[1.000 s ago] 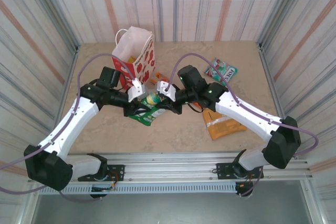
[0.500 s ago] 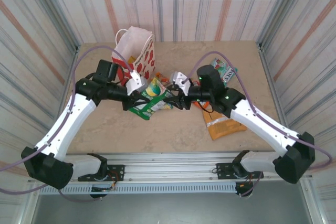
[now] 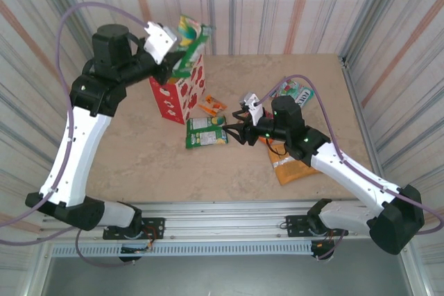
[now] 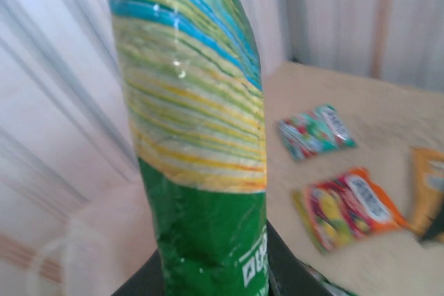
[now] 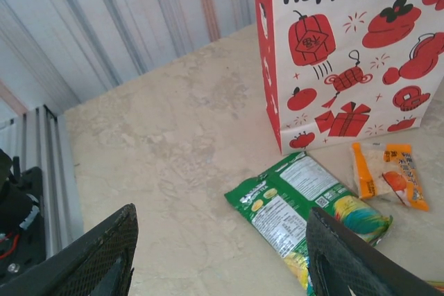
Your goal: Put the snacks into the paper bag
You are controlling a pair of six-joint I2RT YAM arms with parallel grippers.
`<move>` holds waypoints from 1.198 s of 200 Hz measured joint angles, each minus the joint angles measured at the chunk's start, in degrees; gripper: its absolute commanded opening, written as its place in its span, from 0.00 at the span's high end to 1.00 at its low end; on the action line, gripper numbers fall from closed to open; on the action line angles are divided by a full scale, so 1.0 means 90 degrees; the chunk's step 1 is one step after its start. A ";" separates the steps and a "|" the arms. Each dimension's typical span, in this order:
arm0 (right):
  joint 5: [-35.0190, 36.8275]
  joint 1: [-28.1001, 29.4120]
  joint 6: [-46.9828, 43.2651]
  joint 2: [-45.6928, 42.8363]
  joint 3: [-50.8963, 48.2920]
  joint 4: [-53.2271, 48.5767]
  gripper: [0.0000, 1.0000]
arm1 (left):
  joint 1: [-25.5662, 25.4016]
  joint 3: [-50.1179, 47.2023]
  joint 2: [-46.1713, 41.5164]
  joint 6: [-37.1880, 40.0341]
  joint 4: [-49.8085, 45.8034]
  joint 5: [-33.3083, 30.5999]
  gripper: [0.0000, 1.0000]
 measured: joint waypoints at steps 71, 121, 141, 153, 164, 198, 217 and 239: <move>0.0024 0.0000 0.0022 0.0007 0.0034 -0.0282 0.35 | 0.0743 0.2616 0.2057 -0.0304 -0.0287 -0.1090 0.96; 0.0202 0.0000 0.0017 0.0284 0.0476 -0.0930 0.35 | 0.0712 0.2737 0.2720 -0.0328 -0.1700 -0.1353 0.95; 0.0233 0.0000 0.0017 0.0413 0.0678 -0.1163 0.35 | 0.0712 0.2684 0.2871 -0.0328 -0.2127 -0.1445 0.94; 0.0240 0.0000 0.0017 0.0469 0.0729 -0.1236 0.35 | 0.0712 0.2686 0.2958 -0.0328 -0.2302 -0.1503 0.92; 0.0238 0.0000 0.0017 0.0525 0.0731 -0.1282 0.35 | 0.0712 0.2735 0.3075 -0.0330 -0.2472 -0.1542 0.91; 0.0240 0.0000 0.0024 0.0719 0.0731 -0.1345 0.35 | 0.0699 0.2934 0.3458 -0.0330 -0.2795 -0.1702 0.84; 0.0238 0.0000 0.0046 0.0777 0.0733 -0.1367 0.35 | 0.0699 0.3026 0.3597 -0.0330 -0.2866 -0.1792 0.66; 0.0233 0.0000 0.0163 0.0843 0.0794 -0.1413 0.35 | 0.0673 0.3262 0.3670 -0.0367 -0.2875 -0.1817 0.58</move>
